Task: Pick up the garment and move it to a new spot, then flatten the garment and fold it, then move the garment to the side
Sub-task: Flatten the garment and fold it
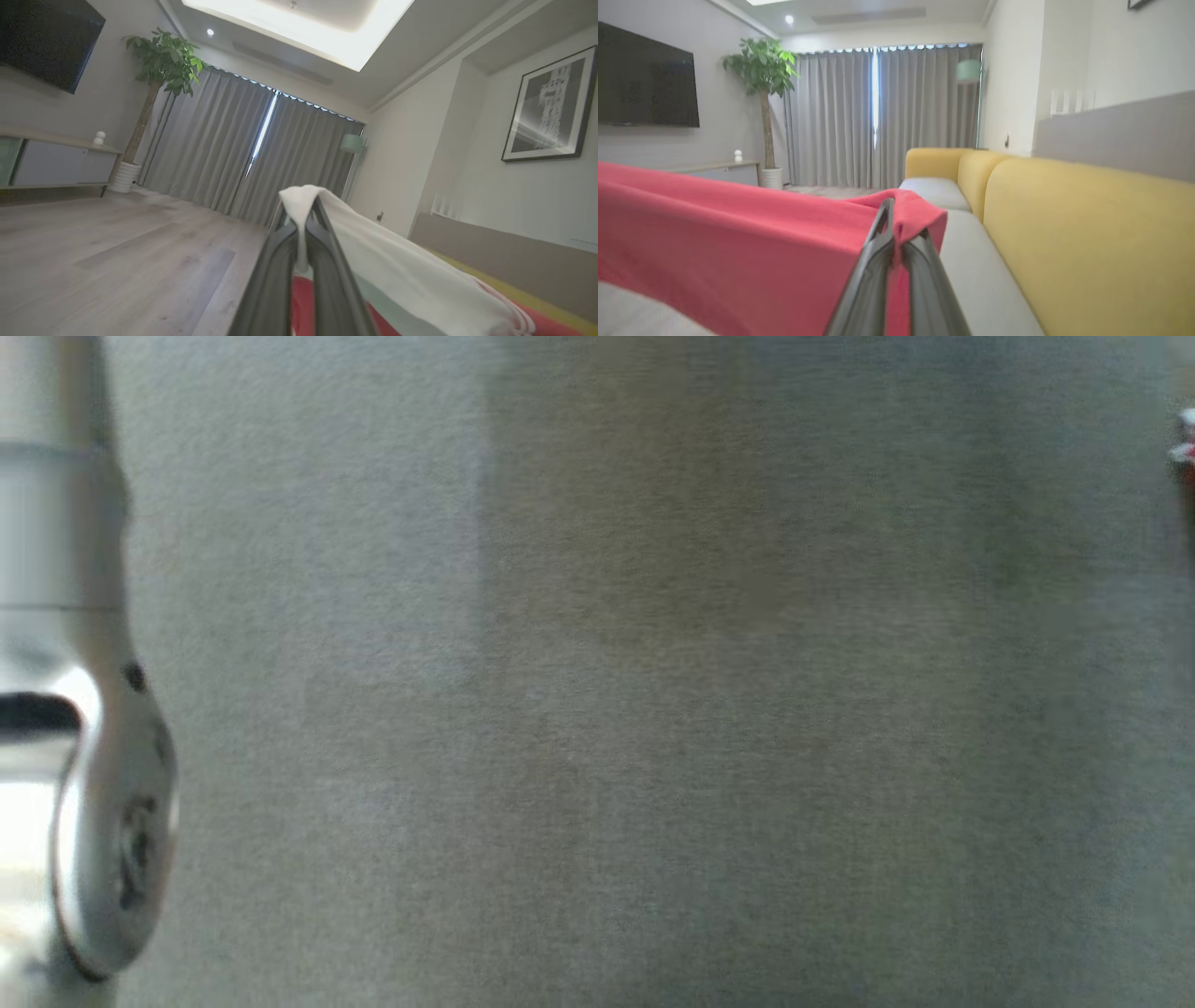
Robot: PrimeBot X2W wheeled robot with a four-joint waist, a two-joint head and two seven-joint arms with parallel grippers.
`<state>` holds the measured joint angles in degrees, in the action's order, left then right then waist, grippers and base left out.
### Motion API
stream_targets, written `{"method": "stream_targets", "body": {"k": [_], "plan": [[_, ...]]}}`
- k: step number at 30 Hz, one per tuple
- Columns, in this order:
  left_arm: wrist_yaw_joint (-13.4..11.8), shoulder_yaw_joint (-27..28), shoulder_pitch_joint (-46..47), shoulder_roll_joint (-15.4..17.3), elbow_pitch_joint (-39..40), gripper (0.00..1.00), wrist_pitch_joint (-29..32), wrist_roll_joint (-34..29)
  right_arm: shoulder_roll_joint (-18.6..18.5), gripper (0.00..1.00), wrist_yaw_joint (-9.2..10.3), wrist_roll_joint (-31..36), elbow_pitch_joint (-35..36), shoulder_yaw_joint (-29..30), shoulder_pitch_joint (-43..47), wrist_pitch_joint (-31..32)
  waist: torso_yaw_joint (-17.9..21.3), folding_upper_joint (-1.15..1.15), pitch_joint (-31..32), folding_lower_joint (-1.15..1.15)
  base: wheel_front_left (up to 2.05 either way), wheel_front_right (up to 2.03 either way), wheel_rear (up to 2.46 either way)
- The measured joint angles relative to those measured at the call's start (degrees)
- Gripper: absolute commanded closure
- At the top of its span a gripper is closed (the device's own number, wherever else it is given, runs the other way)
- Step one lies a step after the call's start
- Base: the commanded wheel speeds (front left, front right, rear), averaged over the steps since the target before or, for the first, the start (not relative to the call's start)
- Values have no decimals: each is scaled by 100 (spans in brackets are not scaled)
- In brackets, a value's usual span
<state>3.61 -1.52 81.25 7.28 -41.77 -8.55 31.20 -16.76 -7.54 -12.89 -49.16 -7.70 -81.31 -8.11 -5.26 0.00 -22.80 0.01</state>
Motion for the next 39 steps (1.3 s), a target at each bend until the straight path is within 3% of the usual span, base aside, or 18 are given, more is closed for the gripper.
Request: {"method": "stream_targets", "body": {"k": [8,14,21,28,39], "plan": [[305,-365,-1297,-162,-810,100,-314,10,55,100,0,-589,-1244,-762,1046,45,-192,0,125,-2,0,0,0],[356,-831,-2832,-146,-726,100,-253,237,-18,100,0,-1370,-1277,-1597,2012,756,-223,0,504,-3,0,0,0],[397,-1610,-4383,335,367,100,447,626,-471,100,0,-2419,-502,-2598,3097,1637,-247,0,1071,-3,0,0,0],[394,-1900,-5771,909,1725,100,1282,1013,-1042,100,0,-3120,369,-3411,3933,1856,-270,1,1670,-3,0,0,0],[-81,-1931,-7532,1474,3632,100,2147,1365,-1468,100,0,-3628,1207,-3998,5022,1785,-188,1,2465,-3,0,0,0]]}}
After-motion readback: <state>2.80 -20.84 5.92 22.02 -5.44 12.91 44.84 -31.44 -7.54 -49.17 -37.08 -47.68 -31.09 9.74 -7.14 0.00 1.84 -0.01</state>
